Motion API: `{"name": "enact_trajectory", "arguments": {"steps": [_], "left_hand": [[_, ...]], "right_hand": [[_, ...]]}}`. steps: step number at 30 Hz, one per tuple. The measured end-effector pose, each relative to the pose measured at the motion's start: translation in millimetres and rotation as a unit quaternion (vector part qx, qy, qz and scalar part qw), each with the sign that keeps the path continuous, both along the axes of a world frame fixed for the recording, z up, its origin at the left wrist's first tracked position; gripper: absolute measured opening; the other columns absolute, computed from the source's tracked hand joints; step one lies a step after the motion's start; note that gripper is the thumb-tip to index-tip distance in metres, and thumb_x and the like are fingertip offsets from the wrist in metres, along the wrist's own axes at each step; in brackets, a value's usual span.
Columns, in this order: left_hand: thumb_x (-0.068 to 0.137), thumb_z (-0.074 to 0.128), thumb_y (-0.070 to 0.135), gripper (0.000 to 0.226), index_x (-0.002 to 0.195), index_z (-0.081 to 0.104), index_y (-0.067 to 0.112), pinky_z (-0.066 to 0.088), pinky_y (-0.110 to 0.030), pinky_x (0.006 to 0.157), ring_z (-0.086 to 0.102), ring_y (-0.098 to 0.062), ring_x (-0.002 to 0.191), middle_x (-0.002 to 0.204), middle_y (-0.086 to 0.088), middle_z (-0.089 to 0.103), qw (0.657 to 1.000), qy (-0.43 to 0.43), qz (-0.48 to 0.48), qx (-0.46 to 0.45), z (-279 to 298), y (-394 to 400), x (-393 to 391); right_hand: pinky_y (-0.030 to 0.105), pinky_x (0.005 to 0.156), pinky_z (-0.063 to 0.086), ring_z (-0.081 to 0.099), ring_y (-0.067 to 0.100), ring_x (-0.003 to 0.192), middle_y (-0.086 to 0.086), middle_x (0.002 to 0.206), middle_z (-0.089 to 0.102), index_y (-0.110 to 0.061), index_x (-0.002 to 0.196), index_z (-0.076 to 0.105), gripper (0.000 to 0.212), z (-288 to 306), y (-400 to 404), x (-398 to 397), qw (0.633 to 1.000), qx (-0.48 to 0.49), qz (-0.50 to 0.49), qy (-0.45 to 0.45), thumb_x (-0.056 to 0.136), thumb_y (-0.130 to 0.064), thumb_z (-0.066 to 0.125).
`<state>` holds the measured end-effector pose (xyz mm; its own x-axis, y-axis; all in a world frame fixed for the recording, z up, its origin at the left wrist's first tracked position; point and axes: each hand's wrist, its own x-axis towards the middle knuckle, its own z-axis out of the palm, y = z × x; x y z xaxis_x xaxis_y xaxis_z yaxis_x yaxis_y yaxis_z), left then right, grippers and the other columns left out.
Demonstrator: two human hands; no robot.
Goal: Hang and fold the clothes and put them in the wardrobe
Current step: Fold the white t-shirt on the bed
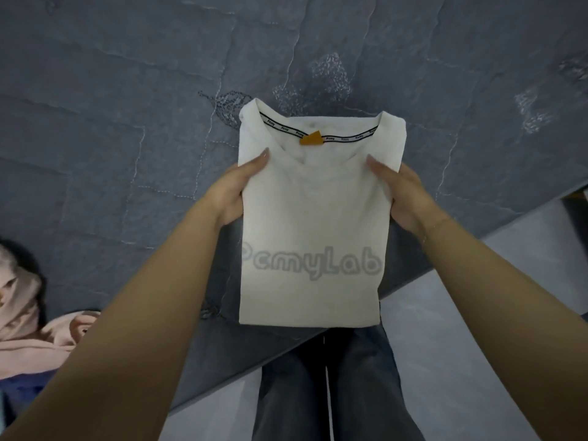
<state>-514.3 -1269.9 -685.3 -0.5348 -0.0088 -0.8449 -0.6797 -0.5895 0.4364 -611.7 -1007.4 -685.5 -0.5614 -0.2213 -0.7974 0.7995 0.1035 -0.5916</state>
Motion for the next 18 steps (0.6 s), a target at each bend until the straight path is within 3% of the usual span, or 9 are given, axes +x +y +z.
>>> {"name": "enact_trajectory", "arguments": {"steps": [5, 9, 18], "left_hand": [[0.088, 0.070, 0.029, 0.041, 0.123, 0.064, 0.008, 0.059, -0.035, 0.076, 0.069, -0.023, 0.104, 0.113, -0.009, 0.072, 0.997, -0.009, 0.046, -0.053, -5, 8, -24], [0.086, 0.073, 0.026, 0.040, 0.121, 0.065, 0.007, 0.058, -0.033, 0.077, 0.069, -0.022, 0.104, 0.114, -0.009, 0.071, 0.994, -0.005, 0.092, -0.067, 4, 14, -19], [0.080, 0.075, 0.030, 0.042, 0.115, 0.069, 0.007, 0.059, -0.033, 0.074, 0.069, -0.027, 0.103, 0.113, -0.014, 0.071, 0.997, 0.058, 0.028, -0.046, 116, 54, -3]], "right_hand": [[0.034, 0.083, 0.058, 0.069, 0.021, 0.105, 0.005, 0.113, 0.072, -0.013, 0.117, 0.068, 0.036, -14, -12, -33, 0.999, -0.032, 0.034, -0.013, 0.085, -0.029, 0.075], [0.032, 0.082, 0.058, 0.068, 0.022, 0.106, 0.008, 0.113, 0.072, -0.009, 0.116, 0.068, 0.033, -3, -7, -28, 0.999, -0.046, -0.005, -0.017, 0.087, -0.025, 0.073], [0.038, 0.088, 0.057, 0.070, 0.022, 0.102, 0.007, 0.112, 0.072, -0.012, 0.117, 0.066, 0.036, 140, 41, 34, 0.990, -0.018, -0.138, 0.034, 0.085, -0.028, 0.072]]}}
